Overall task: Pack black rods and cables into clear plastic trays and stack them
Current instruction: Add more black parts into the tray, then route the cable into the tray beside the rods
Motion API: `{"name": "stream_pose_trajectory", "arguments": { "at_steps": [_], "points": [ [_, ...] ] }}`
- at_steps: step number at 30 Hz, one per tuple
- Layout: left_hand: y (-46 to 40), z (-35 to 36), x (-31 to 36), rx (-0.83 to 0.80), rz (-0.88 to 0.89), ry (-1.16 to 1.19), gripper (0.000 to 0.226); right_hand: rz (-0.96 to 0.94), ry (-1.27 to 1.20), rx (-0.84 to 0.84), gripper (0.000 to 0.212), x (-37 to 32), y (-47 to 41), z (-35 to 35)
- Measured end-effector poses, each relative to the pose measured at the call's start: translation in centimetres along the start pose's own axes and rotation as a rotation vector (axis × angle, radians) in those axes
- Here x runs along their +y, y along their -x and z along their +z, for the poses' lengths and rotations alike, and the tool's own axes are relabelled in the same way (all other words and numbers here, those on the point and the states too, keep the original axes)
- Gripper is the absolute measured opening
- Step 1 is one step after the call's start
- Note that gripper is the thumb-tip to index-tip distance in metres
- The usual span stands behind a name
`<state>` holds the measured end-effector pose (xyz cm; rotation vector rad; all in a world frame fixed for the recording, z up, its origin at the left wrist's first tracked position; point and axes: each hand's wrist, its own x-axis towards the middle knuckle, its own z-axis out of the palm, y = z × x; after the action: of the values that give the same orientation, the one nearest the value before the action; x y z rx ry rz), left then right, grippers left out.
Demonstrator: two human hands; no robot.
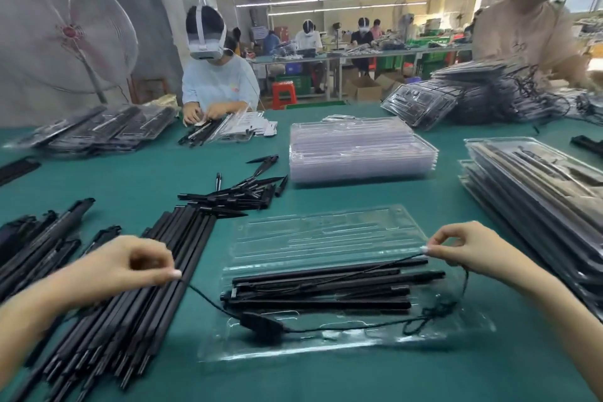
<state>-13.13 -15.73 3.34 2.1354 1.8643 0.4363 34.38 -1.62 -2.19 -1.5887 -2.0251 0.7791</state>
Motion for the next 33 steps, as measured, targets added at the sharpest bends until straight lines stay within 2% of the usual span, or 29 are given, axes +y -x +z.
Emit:
{"name": "stream_pose_trajectory", "arguments": {
  "at_steps": [1, 3, 5, 6, 8, 11, 14, 19, 21, 24, 28, 33],
  "points": [
    [0.1, 1.5, 1.1, -0.101, -0.028, 0.023, 0.049, 0.001, 0.032, -0.003, 0.022, 0.2, 0.0, -0.2],
    [0.0, 3.6, 1.2, -0.192, 0.021, -0.024, 0.037, -0.005, 0.102, -0.019, 0.022, 0.8, 0.2, -0.3],
    [0.3, 4.9, 1.2, -0.154, 0.039, -0.123, 0.024, -0.010, 0.181, 0.003, 0.018, 1.6, 0.6, 0.0],
    [0.7, 5.7, 2.0, -0.106, 0.071, -0.158, 0.026, -0.017, 0.219, 0.036, 0.014, 2.0, 0.9, 0.2],
    [0.9, 7.1, 4.4, -0.004, 0.223, -0.182, 0.028, -0.072, 0.237, 0.133, 0.010, 2.8, 1.8, 0.7],
    [0.6, 9.1, 7.7, 0.001, 0.361, -0.325, 0.030, -0.234, 0.134, 0.246, 0.011, 3.5, 3.3, 1.6],
    [0.3, 11.2, 8.7, -0.007, 0.437, -0.389, 0.026, -0.332, 0.117, 0.274, 0.014, 4.1, 4.4, 2.3],
    [-0.3, 11.9, 9.2, 0.042, 0.402, -0.377, 0.029, -0.307, -0.081, 0.333, 0.021, 4.7, 5.3, 3.0],
    [-0.3, 11.7, 9.8, 0.042, 0.326, -0.216, 0.029, -0.278, -0.171, 0.344, 0.023, 4.8, 5.3, 3.1],
    [-1.1, 12.4, 11.1, 0.148, 0.255, 0.074, 0.026, -0.232, -0.263, 0.348, 0.018, 4.6, 5.5, 3.0],
    [-2.6, 14.9, 13.9, 0.144, 0.333, 0.173, 0.029, -0.202, -0.268, 0.300, 0.015, 4.5, 5.9, 2.7],
    [-3.2, 17.1, 13.6, 0.126, 0.282, 0.354, 0.021, -0.217, -0.217, 0.324, 0.016, 4.6, 5.8, 2.8]
  ]
}}
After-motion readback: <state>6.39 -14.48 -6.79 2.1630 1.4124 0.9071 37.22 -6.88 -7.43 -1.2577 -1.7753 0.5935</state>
